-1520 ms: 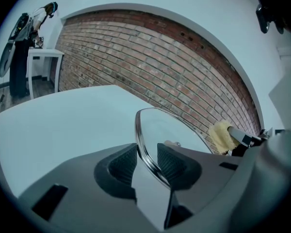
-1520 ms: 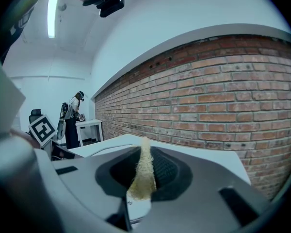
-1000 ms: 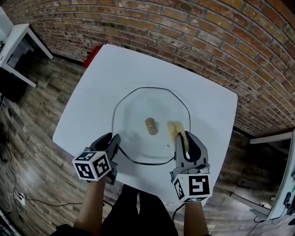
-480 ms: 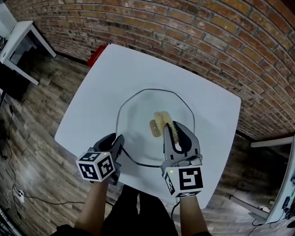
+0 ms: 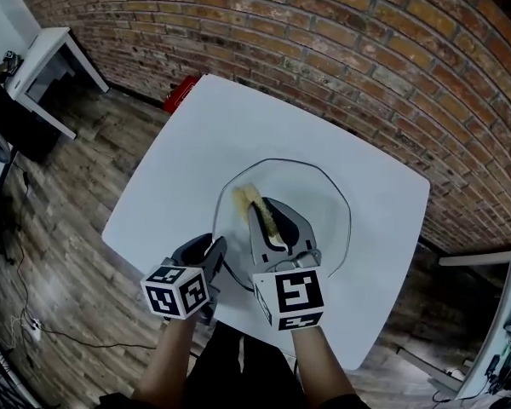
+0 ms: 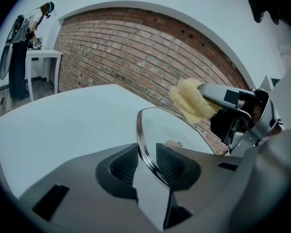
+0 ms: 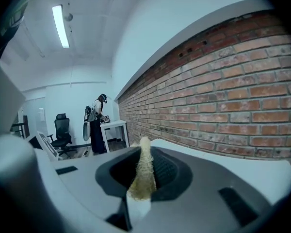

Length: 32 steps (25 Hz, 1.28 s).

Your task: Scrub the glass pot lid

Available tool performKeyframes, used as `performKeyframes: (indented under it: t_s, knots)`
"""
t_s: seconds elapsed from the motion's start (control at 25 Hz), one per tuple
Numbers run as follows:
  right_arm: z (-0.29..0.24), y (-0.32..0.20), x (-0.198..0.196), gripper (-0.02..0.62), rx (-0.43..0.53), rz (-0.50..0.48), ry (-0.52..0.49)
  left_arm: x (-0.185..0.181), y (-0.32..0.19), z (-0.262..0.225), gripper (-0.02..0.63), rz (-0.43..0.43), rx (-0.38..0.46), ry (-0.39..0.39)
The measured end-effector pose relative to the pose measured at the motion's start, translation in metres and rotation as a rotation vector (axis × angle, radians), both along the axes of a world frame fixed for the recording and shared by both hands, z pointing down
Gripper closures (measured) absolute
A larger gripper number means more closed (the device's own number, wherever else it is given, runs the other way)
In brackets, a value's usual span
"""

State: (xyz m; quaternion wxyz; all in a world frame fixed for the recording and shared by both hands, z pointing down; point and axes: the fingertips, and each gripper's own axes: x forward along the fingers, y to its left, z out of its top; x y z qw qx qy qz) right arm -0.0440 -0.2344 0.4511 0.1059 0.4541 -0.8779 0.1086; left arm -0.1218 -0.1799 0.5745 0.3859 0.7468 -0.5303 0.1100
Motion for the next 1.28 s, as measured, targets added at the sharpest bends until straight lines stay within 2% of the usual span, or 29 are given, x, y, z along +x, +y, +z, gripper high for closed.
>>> performKeyframes:
  t_s: [0.44,0.8,1.12,1.28]
  knots:
    - [0.038,-0.014,-0.023,0.537,-0.087,-0.048,0.04,-0.002,0.0,0.001,0.488,-0.006,-0.004,-0.009]
    - [0.069,-0.023,-0.021,0.537,-0.15,-0.045,0.095,-0.002,0.0,0.001,0.489,-0.006,-0.008,-0.013]
    - [0.083,-0.031,0.009,0.537,-0.165,0.025,0.186,-0.003,0.002,0.001,0.489,-0.018,-0.008,-0.017]
    - [0.087,-0.037,0.039,0.537,-0.178,0.102,0.226,-0.003,0.004,0.001,0.489,-0.019,-0.009,-0.021]
